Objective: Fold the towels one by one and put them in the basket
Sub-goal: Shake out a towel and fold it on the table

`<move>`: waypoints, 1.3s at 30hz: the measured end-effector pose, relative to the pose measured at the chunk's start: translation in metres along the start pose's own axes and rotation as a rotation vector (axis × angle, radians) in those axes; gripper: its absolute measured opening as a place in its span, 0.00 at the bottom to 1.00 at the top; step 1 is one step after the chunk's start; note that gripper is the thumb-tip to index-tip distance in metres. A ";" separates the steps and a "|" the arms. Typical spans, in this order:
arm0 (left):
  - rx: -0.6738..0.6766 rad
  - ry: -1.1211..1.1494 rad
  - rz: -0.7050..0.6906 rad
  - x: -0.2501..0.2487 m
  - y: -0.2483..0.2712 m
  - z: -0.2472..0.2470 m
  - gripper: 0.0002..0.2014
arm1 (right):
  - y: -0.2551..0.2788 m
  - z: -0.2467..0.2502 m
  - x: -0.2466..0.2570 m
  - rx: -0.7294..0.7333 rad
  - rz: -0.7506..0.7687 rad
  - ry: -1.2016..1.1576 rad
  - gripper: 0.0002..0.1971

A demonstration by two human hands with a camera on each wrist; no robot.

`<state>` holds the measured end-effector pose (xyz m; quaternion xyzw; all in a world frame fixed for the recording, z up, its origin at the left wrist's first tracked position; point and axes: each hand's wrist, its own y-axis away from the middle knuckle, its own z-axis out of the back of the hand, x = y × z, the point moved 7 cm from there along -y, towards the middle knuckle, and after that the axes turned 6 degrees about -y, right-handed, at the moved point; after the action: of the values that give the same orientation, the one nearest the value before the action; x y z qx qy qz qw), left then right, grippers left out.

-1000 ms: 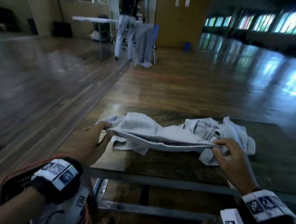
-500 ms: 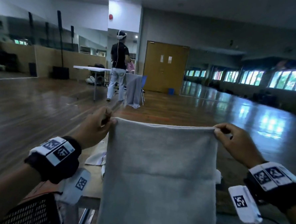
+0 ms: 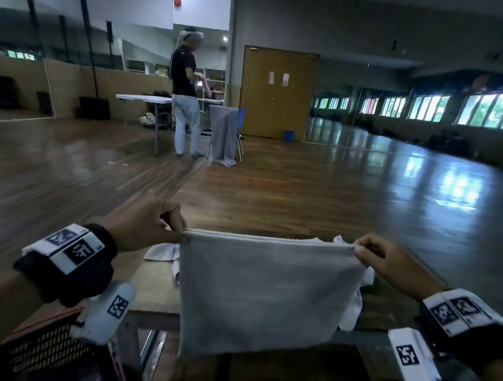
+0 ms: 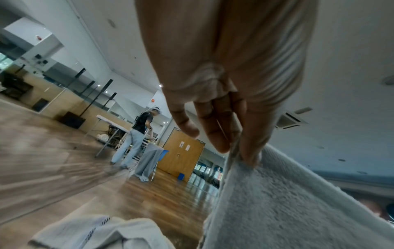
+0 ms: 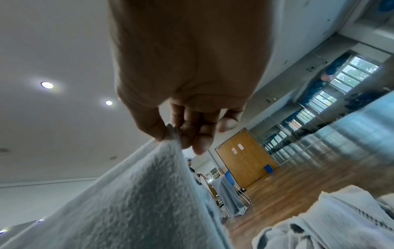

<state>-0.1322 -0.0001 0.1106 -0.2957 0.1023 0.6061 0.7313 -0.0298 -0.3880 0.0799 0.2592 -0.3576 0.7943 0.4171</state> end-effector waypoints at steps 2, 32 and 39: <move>0.021 0.094 0.022 0.006 0.000 -0.013 0.08 | -0.003 -0.008 -0.009 0.019 -0.014 -0.031 0.05; 0.373 -0.723 -0.004 0.158 0.007 -0.176 0.07 | -0.003 -0.187 -0.152 0.419 -0.113 0.321 0.05; 0.404 -0.536 0.009 0.166 0.014 -0.182 0.10 | 0.005 -0.181 -0.157 0.409 -0.068 0.374 0.09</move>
<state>-0.0671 0.0372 -0.1244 0.0257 0.0257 0.6332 0.7731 0.0267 -0.3229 -0.1443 0.1988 -0.0975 0.8695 0.4415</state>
